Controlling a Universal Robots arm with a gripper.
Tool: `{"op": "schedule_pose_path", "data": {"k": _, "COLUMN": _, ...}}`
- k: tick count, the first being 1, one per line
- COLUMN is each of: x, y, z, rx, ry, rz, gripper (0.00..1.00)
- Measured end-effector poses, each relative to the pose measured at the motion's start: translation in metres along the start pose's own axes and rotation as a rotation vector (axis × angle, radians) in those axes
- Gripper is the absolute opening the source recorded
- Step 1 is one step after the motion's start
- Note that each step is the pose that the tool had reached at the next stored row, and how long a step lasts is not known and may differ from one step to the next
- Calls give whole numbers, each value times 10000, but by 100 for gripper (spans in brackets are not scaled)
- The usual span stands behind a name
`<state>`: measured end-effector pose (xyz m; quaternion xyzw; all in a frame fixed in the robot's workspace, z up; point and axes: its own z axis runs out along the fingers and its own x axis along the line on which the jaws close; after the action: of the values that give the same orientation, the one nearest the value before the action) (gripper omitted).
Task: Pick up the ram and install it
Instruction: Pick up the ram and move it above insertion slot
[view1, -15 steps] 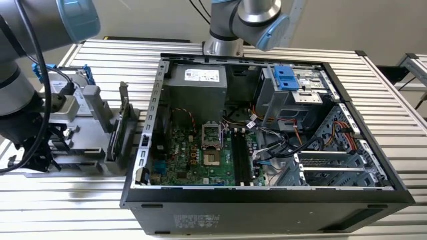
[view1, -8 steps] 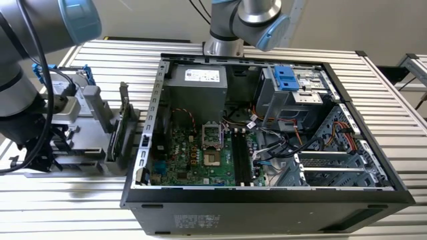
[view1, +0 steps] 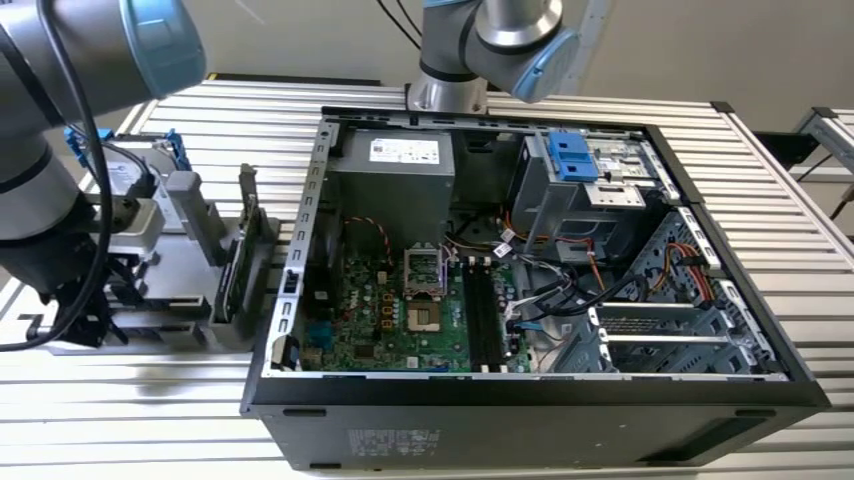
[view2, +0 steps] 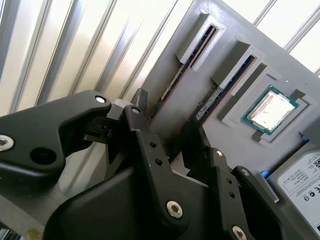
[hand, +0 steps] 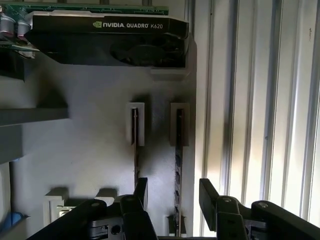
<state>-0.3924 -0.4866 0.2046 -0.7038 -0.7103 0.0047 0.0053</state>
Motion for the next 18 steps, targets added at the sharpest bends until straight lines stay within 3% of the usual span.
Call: {"op": "schedule_pose_path", "data": {"k": 18, "x": -50, "y": 1, "z": 85, "rx": -1, "ry": 0, "rz": 0, "gripper": 100}}
